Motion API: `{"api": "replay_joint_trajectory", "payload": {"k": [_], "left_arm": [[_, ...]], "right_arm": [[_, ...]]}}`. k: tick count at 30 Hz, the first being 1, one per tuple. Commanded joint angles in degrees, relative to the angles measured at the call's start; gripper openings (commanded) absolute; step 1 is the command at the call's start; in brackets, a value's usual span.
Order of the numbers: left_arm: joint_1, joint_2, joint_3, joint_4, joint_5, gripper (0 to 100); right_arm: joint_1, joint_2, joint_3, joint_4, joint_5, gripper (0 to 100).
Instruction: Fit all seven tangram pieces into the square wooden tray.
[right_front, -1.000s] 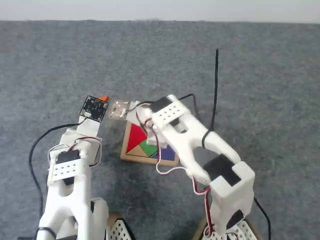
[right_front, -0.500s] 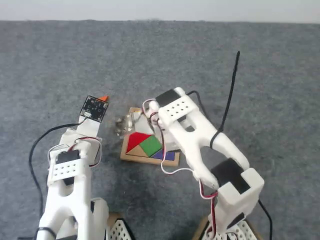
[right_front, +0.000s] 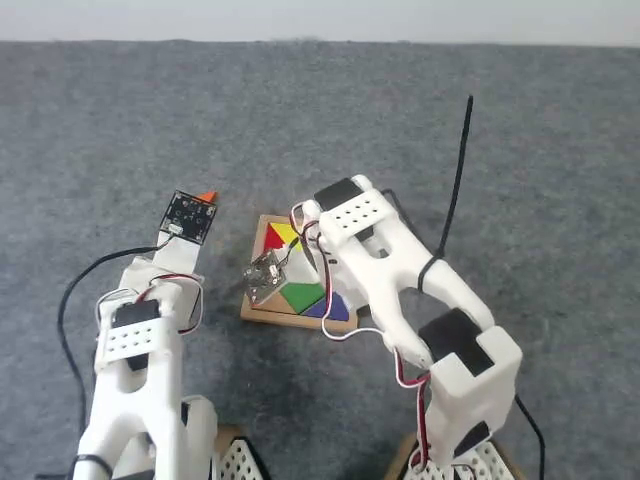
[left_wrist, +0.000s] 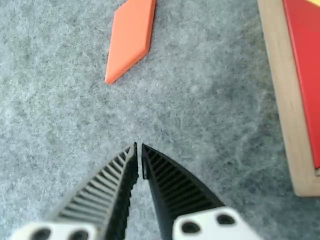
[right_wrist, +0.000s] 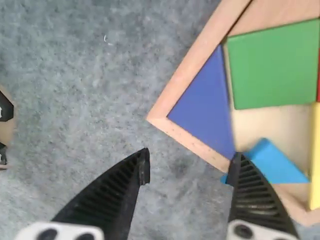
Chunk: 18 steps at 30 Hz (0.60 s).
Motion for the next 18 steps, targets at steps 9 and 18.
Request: {"api": "replay_joint_trajectory", "payload": {"k": [9,18], "left_arm": [[0.0,-1.93,-0.48,-1.23,-1.58,2],[0.0,-1.93,-0.48,-1.23,-1.49,2]], "right_arm": [[2.77,-16.4,-2.11,8.75,5.27,29.9],[3.38,-42.95,31.82,-12.97,2.81,29.9]]}}
